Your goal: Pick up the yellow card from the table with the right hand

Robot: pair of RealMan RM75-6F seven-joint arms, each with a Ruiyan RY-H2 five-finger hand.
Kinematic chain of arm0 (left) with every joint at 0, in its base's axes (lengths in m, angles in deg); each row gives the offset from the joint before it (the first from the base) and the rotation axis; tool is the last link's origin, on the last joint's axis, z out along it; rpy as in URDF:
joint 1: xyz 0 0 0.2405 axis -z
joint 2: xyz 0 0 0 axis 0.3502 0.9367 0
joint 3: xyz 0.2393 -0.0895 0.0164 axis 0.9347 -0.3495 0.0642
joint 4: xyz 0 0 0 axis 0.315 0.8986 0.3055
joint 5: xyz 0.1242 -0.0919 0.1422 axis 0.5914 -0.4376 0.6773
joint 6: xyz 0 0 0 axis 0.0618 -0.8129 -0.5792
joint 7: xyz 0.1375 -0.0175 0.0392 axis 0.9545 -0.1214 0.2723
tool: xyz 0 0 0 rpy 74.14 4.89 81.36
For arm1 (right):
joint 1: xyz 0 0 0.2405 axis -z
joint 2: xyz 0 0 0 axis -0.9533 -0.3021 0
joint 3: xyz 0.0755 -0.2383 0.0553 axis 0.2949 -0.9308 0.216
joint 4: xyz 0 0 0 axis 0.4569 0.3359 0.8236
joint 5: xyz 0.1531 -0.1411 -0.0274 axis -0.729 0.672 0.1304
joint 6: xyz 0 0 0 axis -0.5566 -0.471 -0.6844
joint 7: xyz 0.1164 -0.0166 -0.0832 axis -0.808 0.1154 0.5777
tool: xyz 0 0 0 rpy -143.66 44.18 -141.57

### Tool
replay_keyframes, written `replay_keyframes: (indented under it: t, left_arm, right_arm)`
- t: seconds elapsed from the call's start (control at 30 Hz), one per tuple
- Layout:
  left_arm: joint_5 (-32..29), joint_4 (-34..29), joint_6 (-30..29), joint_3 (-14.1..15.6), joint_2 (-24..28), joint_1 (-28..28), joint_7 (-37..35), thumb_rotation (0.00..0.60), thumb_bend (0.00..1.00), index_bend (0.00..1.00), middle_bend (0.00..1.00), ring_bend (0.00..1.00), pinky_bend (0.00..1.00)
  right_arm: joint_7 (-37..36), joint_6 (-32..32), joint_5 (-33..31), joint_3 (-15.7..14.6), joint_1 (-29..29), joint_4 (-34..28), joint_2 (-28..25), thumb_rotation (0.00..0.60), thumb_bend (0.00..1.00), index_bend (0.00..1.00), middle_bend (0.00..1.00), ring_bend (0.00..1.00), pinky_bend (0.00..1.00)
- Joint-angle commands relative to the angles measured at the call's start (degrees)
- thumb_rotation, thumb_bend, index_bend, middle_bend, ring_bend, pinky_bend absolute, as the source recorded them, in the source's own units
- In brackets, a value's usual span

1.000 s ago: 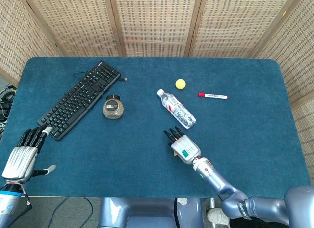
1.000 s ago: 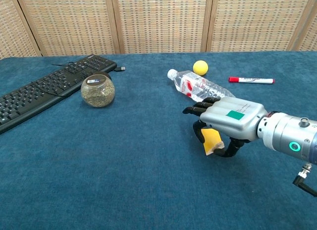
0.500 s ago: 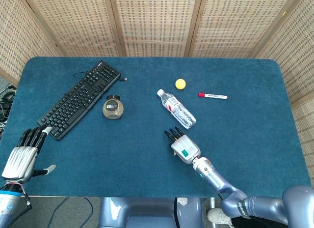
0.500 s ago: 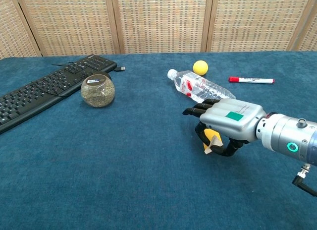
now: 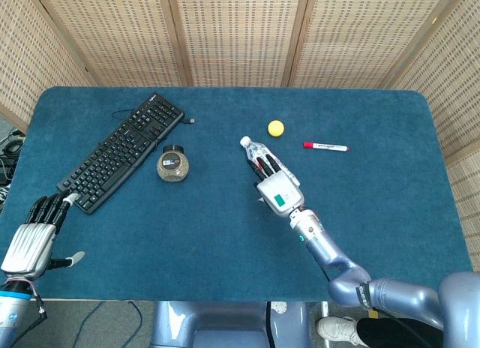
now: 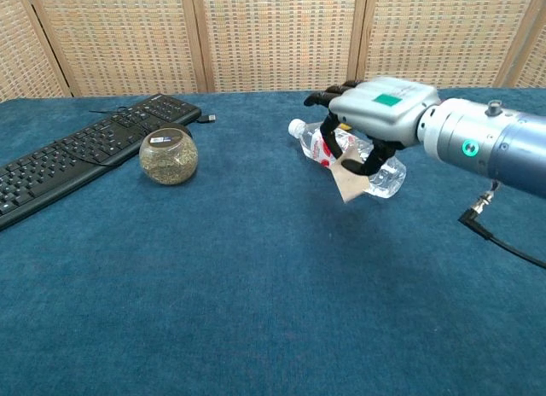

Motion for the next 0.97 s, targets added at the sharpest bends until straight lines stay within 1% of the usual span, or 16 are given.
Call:
replay_keyframes:
  t: [0.03,0.2,0.3,0.4,0.43,0.53,0.63,0.73,0.77,0.8,0.97]
  left_arm:
    - [0.1,0.0,0.0,0.0,0.2,0.0,-0.4,0.6,0.0,0.0,0.0,0.0,0.0]
    - [0.5,0.0,0.1,0.1,0.5,0.0,-1.1,0.6,0.0,0.0,0.0,0.0,0.0]
    - [0.9,-0.1,0.1,0.3,0.8,-0.1,-1.6,0.6,0.0,0.0,0.0,0.0,0.0]
    - [1.2,-0.1,-0.1,0.3,1.0,-0.2,-2.0,0.6,0.0,0.0,0.0,0.0,0.0]
    - [1.3,-0.1,-0.1,0.3,1.1,-0.1,-2.1,0.6,0.0,0.0,0.0,0.0,0.0]
    - [1.3,-0.1,0.1,0.4,1.2,-0.1,-2.4,0.6,0.0,0.0,0.0,0.0,0.0]
    - [1.4,-0.1,0.2,0.4,1.3,-0.1,-2.6,0.6,0.0,0.0,0.0,0.0,0.0]
    - [1.6,-0.2,0.2,0.5,1.5,-0.1,-3.0,0.6,0.0,0.0,0.0,0.0,0.0]
    - [1.7,-0.3,0.0,0.5,1.6,-0.2,-3.2,0.6,0.0,0.0,0.0,0.0,0.0]
    - [1.9,-0.3,0.0,0.6,1.7,-0.3,-3.3,0.6,0.0,0.0,0.0,0.0,0.0]
    - [2.5,-0.3,-0.2,0.7,2.0,-0.4,-3.8,0.6,0.0,0.0,0.0,0.0,0.0]
  right_arm:
    - [1.5,-0.8,-1.0,1.4,-0.9,-2.2,-1.6,0.6,0.55,0.74,0.0,0.0,0.0]
    - [1.4,-0.8,-2.3,2.2,-1.1,-7.3,-4.0,0.6,0.55,0.75,0.0,0.0,0.0]
    - [-4.2,2.2,-5.6,3.1,-1.0,-12.0,-5.3,0.6,0.54,0.75,0.0,0.0,0.0]
    - [-12.0,6.4,-9.4,4.7,-0.9,-15.5,-6.3,0.6,0.53,0.76,0.0,0.0,0.0]
    - [-15.0,7.7,-10.4,5.3,-1.0,-16.4,-6.6,0.6,0.53,0.76,0.0,0.0,0.0]
    - [-20.6,10.0,-12.6,6.4,-1.3,-17.9,-6.7,0.6,0.53,0.76,0.0,0.0,0.0]
    - [-26.5,13.8,-18.1,7.7,-2.2,-20.3,-7.4,0.6,0.53,0.76,0.0,0.0,0.0]
    - [-29.8,17.8,-23.4,8.0,-4.0,-22.2,-9.1,0.6,0.53,0.76,0.0,0.0,0.0]
    - [-32.3,19.8,-25.9,8.3,-4.5,-23.7,-9.5,0.6,0.53,0.76,0.0,0.0,0.0]
    - [-33.5,21.1,-26.9,8.4,-4.9,-24.3,-10.2,0.6,0.53,0.76,0.0,0.0,0.0]
    - [-36.0,24.3,-27.9,7.3,-6.6,-25.6,-12.5,0.6,0.53,0.77,0.0,0.0,0.0]
